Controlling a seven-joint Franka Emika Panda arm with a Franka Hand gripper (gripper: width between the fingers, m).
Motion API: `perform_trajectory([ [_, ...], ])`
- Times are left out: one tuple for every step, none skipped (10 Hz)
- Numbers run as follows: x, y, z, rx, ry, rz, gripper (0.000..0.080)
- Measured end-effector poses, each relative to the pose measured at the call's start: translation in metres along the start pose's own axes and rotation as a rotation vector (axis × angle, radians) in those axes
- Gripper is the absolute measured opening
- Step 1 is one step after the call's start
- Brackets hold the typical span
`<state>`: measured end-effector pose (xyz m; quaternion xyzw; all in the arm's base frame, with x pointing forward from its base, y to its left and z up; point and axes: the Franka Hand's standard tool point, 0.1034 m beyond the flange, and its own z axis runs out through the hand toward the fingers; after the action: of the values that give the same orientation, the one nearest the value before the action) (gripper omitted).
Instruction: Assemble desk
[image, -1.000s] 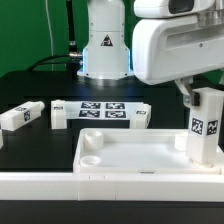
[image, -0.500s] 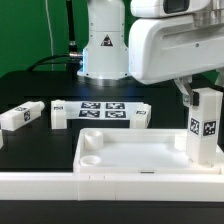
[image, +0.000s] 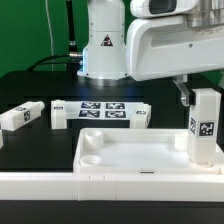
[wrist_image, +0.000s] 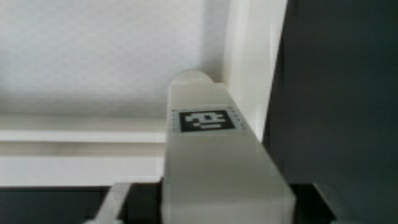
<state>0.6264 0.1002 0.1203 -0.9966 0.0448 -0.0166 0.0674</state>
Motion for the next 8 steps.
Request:
perform_trajectory([
  [0.0009,-0.0001,0.0002,0.005,0.007,0.083,0.0299],
  [0.0020,0.0005,0.0001,0.009,0.017,0.180,0.0299],
  [0.0020,0.0007,0.0001,0.009,0.017,0.237,0.0299],
  [0.0021,0.0008,0.0002,0.011,0.016,0.298,0.0299],
  [0.0021,0.0009,0.0002,0.012,0.015,0.376,0.0299],
  [0.0020,0.0010,0.0003,0.013,0.015,0.475,0.0299],
  [0.0020,0.0009,0.0004,0.014,0.014,0.499,0.0299],
  [0.0016,0.0008,0.0006,0.019,0.012,0.600,0.0299],
])
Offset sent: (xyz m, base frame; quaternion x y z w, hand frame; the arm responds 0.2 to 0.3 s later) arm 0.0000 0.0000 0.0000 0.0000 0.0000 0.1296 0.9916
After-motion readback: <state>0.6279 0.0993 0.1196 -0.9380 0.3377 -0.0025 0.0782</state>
